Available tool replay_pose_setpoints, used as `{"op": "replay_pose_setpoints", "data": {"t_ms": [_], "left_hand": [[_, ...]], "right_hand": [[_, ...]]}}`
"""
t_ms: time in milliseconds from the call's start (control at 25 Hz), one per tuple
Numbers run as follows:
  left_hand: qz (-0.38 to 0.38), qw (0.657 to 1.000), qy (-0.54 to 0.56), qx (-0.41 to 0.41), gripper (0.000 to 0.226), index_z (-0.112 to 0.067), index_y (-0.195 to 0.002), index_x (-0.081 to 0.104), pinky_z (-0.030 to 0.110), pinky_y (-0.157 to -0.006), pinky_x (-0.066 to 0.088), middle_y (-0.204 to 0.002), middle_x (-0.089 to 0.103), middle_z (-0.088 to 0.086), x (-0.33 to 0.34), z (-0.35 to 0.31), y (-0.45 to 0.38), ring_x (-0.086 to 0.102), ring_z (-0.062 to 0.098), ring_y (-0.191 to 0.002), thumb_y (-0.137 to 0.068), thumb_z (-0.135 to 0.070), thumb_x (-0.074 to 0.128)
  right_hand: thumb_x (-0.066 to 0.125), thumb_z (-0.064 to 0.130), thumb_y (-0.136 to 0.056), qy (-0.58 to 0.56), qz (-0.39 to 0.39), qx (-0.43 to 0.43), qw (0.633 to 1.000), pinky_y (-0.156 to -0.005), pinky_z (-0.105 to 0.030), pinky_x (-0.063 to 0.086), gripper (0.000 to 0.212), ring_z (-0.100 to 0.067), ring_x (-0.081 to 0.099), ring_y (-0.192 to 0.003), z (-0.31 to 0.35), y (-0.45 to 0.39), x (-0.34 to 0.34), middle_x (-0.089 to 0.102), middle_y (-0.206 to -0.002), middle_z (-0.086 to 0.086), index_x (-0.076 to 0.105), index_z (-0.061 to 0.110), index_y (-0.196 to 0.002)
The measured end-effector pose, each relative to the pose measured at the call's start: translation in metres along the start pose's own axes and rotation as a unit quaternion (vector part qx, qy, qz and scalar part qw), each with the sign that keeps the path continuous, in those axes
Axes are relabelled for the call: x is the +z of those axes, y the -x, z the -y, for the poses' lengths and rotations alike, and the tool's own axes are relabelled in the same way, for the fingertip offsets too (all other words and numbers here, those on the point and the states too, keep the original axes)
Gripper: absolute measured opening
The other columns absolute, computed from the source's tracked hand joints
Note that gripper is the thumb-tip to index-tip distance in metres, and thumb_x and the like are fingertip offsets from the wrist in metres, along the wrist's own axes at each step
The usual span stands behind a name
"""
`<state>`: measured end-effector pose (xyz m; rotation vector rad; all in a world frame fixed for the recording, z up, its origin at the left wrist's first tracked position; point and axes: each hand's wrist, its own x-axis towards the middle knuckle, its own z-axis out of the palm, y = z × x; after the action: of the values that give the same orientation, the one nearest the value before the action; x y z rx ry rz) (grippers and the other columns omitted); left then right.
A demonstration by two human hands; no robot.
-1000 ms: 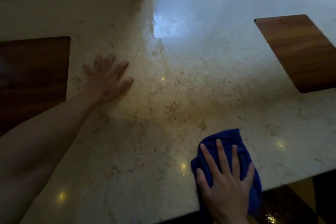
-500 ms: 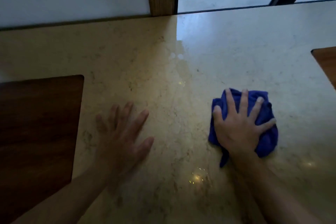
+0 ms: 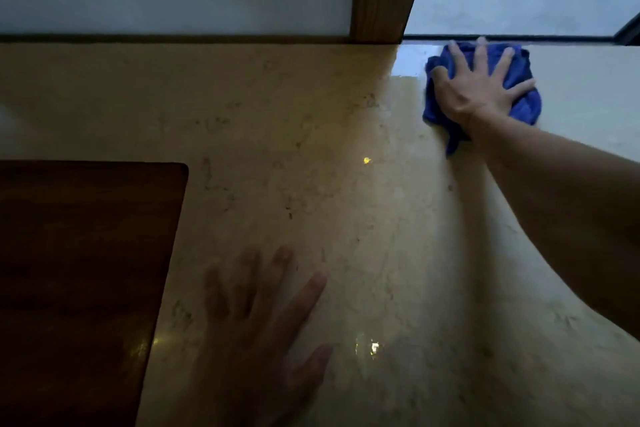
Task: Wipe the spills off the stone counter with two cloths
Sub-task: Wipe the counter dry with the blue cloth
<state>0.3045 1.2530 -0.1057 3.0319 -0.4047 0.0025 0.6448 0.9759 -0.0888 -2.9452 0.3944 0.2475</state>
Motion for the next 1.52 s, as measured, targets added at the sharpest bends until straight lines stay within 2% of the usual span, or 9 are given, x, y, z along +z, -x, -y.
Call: {"op": "replay_pose_setpoints", "data": {"t_ms": [240,440,840,1000,1120,1200,1320,1400,1520], "left_hand": [[0.047,0.999,-0.002,-0.014,0.079,-0.04,-0.151,0.033,0.073,-0.112,0.012,-0.163,0.024,0.008,-0.002,0.001,0.003,0.02,0.042,-0.149,-0.08,-0.073,0.045],[0.069,0.997,0.028,-0.025,0.077,-0.048,-0.153,0.013,0.068,-0.116,0.001,-0.167,0.007,0.001,-0.009,0.001,0.004,0.001,0.035,-0.152,-0.084,-0.078,0.029],[0.028,0.998,0.046,-0.028,0.075,-0.038,-0.154,0.008,0.072,-0.113,0.005,-0.165,0.014,0.002,-0.002,0.004,0.003,0.008,0.036,-0.151,-0.085,-0.069,0.01],[0.028,0.998,0.042,-0.034,0.075,-0.039,-0.153,0.017,0.073,-0.113,0.003,-0.165,0.015,0.0,-0.003,0.002,0.003,0.01,0.034,-0.15,-0.084,-0.069,0.011],[0.032,0.999,0.022,-0.032,0.078,-0.042,-0.153,0.017,0.072,-0.113,0.003,-0.166,0.013,0.0,-0.002,0.003,0.003,0.008,0.034,-0.151,-0.082,-0.072,0.005],[0.032,0.999,0.02,-0.03,0.077,-0.041,-0.153,0.018,0.072,-0.113,0.003,-0.166,0.013,0.001,-0.003,0.004,0.003,0.007,0.034,-0.151,-0.083,-0.071,0.004],[0.041,0.998,0.033,-0.035,0.074,-0.041,-0.153,0.019,0.072,-0.112,0.002,-0.166,0.014,0.002,-0.007,0.003,0.002,0.008,0.035,-0.151,-0.085,-0.067,0.006],[0.053,0.998,0.015,-0.032,0.068,-0.041,-0.154,0.015,0.072,-0.113,0.004,-0.167,0.011,0.002,-0.008,0.003,0.002,0.007,0.036,-0.151,-0.09,-0.06,0.009],[0.06,0.998,0.024,-0.028,0.064,-0.038,-0.155,0.013,0.071,-0.114,0.005,-0.167,0.007,0.003,-0.008,0.003,0.002,0.005,0.037,-0.151,-0.093,-0.052,0.014]], "right_hand": [[0.016,0.062,-0.095,0.029,0.009,-0.167,0.986,-0.11,-0.071,-0.007,0.06,-0.031,-0.013,-0.15,0.025,0.03,0.009,-0.005,-0.166,0.007,0.009,0.048,-0.153],[0.015,0.065,-0.095,0.062,0.022,-0.283,0.957,-0.114,-0.065,-0.009,0.057,-0.025,-0.013,-0.151,0.023,0.129,0.029,-0.004,-0.165,0.012,0.007,0.055,-0.15],[0.017,0.066,-0.097,0.036,0.02,-0.273,0.961,-0.116,-0.063,-0.005,0.059,-0.024,-0.016,-0.15,-0.07,0.468,0.08,-0.003,-0.165,0.014,0.005,0.052,-0.152],[0.03,0.065,-0.095,0.048,0.008,-0.201,0.978,-0.113,-0.067,0.012,0.062,-0.027,-0.001,-0.152,-0.105,0.613,0.099,0.007,-0.165,0.012,0.014,0.049,-0.153],[0.037,0.066,-0.088,0.05,-0.003,-0.038,0.998,-0.111,-0.071,0.009,0.068,-0.026,0.009,-0.151,-0.107,0.66,0.11,0.014,-0.164,0.012,0.018,0.051,-0.152],[0.029,0.066,-0.088,0.017,0.012,0.114,0.993,-0.108,-0.074,0.006,0.068,-0.026,0.007,-0.151,-0.09,0.657,0.113,0.008,-0.164,0.013,0.01,0.054,-0.151],[-0.005,0.062,-0.09,-0.016,0.084,0.264,0.961,-0.108,-0.075,0.004,0.059,-0.029,-0.015,-0.15,-0.057,0.624,0.105,-0.023,-0.161,0.011,-0.021,0.053,-0.146],[-0.022,0.062,-0.079,-0.022,0.083,0.302,0.949,-0.108,-0.074,0.005,0.065,-0.032,-0.029,-0.145,-0.042,0.595,0.1,-0.04,-0.154,0.007,-0.037,0.047,-0.14],[-0.017,0.063,-0.08,-0.032,0.03,0.264,0.964,-0.107,-0.077,0.003,0.069,-0.033,-0.03,-0.145,-0.033,0.526,0.093,-0.036,-0.157,0.004,-0.03,0.046,-0.145]]}}
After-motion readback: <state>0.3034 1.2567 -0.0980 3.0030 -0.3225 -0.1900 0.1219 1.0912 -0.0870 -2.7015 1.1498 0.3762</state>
